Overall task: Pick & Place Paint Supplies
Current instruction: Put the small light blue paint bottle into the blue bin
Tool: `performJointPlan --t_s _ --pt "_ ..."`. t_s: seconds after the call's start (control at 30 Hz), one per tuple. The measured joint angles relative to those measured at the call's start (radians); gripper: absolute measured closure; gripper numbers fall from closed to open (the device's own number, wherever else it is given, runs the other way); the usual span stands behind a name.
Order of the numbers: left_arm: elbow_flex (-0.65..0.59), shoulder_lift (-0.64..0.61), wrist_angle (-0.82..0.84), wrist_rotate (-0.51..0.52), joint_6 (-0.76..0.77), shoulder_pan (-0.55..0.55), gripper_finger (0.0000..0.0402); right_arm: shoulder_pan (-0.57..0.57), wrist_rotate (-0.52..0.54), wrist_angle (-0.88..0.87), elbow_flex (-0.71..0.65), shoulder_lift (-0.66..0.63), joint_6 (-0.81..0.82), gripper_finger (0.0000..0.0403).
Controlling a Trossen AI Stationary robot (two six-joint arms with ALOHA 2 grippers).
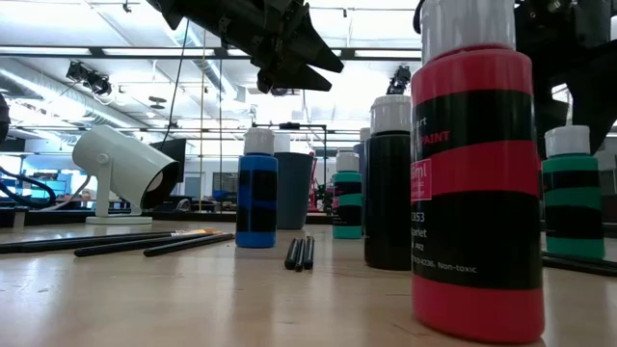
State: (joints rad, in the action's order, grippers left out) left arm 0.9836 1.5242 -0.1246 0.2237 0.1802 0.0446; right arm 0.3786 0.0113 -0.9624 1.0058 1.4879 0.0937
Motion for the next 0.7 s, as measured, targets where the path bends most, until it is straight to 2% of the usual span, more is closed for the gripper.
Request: performJointPlan --t_s 0.23,0.37,0.47,0.7 --pt "0.000 0.000 0.000 0.000 0.000 0.000 0.0152 0.001 -0.021 0.003 0.000 0.000 0.026 0.0211" --pt "0.000 0.000 0.000 0.000 0.000 0.000 0.0152 0.002 -0.101 0.005 0.000 0.000 0.019 0.0185" --pt "0.000 0.000 0.000 0.000 0.000 0.000 0.0152 0.002 -0.146 0.031 0.000 0.000 0.019 0.0178" --pt "0.000 0.000 0.000 0.000 0.000 0.000 0.0152 0.002 -0.144 0.134 0.000 0.000 0.012 0.0188"
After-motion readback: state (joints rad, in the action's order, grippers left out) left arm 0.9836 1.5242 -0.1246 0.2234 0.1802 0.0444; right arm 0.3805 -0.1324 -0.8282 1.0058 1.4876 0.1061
